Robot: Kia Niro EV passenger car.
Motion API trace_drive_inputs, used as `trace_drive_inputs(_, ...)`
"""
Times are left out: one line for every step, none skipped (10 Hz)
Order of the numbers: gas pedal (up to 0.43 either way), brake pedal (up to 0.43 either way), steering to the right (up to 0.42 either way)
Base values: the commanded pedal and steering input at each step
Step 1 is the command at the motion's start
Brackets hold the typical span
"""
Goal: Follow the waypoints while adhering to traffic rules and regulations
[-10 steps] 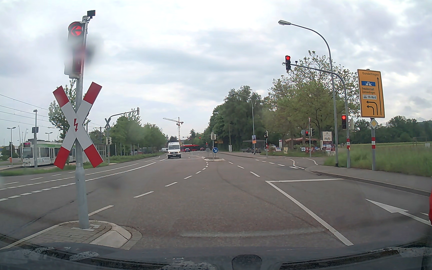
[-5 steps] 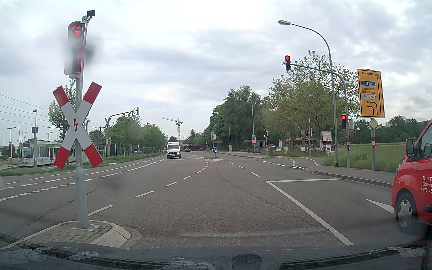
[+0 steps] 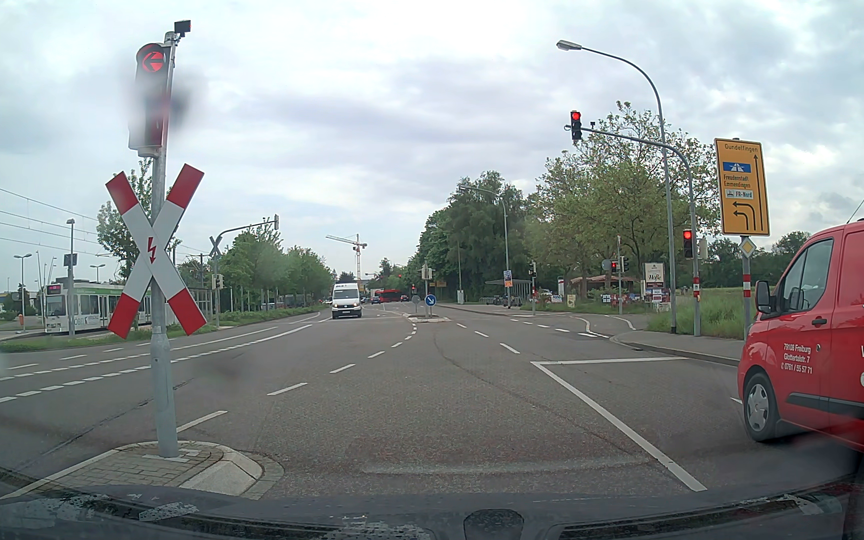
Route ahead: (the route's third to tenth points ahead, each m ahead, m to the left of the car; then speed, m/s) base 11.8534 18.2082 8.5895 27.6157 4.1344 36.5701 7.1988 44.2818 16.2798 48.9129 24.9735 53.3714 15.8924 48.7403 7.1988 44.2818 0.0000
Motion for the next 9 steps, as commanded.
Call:
trace_drive_inputs(0.000,0.201,0.009)
trace_drive_inputs(0.000,0.201,0.009)
trace_drive_inputs(0.000,0.201,0.010)
trace_drive_inputs(0.000,0.201,0.010)
trace_drive_inputs(0.000,0.201,0.010)
trace_drive_inputs(0.000,0.201,0.010)
trace_drive_inputs(0.000,0.201,0.009)
trace_drive_inputs(0.000,0.201,0.010)
trace_drive_inputs(0.000,0.201,0.010)
